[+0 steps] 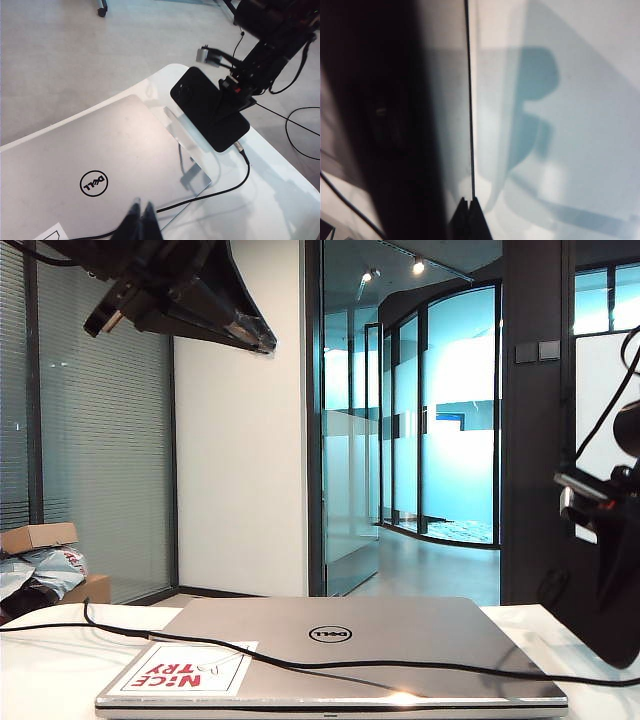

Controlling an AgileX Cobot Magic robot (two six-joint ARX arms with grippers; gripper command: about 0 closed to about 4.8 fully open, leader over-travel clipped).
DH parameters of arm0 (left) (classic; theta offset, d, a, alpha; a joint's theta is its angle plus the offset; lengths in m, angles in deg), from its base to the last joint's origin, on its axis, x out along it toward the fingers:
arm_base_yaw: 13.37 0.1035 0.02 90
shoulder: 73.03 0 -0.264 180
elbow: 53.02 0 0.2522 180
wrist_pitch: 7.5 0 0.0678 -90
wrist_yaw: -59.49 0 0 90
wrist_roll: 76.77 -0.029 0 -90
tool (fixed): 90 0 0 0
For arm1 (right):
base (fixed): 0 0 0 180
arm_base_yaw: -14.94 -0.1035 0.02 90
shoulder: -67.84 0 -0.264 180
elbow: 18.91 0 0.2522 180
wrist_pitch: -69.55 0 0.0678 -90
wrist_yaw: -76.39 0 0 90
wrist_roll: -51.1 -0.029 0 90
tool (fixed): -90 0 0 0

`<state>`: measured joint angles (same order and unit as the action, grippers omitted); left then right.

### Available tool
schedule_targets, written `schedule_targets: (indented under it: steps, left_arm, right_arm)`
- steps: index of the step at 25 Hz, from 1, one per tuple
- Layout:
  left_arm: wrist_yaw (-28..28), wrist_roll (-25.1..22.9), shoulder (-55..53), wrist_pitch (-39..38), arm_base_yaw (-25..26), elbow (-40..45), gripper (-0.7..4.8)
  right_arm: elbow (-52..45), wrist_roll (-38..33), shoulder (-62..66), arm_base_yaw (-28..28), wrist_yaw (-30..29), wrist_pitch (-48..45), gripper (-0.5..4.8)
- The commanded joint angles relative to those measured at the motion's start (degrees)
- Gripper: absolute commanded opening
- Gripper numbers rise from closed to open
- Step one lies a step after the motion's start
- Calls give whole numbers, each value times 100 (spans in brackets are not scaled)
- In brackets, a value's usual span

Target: Pick up the charging cable and the phone, plug the charging cable into the charging port on the phone, and finally place them back on the table.

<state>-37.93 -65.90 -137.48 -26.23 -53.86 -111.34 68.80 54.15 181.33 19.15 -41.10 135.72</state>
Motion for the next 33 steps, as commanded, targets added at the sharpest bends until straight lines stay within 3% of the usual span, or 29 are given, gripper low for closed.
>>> schedule_targets:
  steps: [1, 4, 6, 7, 9, 19, 21, 22, 23, 27, 28, 33]
  left_arm:
    - [-15, -44, 13, 79, 7, -35, -6]
    - [-15, -46, 13, 79, 7, -35, -6]
    - [-15, -50, 13, 81, 7, -35, -6]
    - [-13, -116, 13, 79, 4, -35, -6]
    - [-15, -129, 13, 79, 4, -35, -6]
    - [-13, -151, 35, 79, 4, -35, -6]
    - [-11, -146, 76, 76, 7, -37, -5]
    - [-9, -146, 173, 42, 9, -37, -5]
    - [-7, -146, 302, -26, 9, -37, -6]
    - [-9, -304, 678, -597, 11, -37, -6]
    - [-9, -487, 817, -857, 55, -35, -5]
    - [-9, -424, 1075, -1427, 289, -15, -6]
  right_arm:
    - [70, 63, 168, -22, 166, 98, -6]
    - [70, 66, 332, -31, 256, 140, 13]
    - [70, 63, 348, -31, 328, 127, 75]
    - [87, 66, 345, -31, 385, 87, 136]
    - [245, 63, 343, -33, 608, 177, 172]
    - [1495, 59, 315, -44, 1342, 1707, 164]
    - [1545, 59, 219, -48, 1340, 1823, 112]
    - [1543, 59, 39, -55, 1342, 1884, 17]
    - [1539, 37, -210, -57, 1342, 1921, -5]
    - [1399, 0, -1115, -96, 1342, 1617, -5]
    - [1261, 20, -1517, -131, 1331, 1394, -5]
    - [127, 59, -3259, -391, 1351, -111, -5]
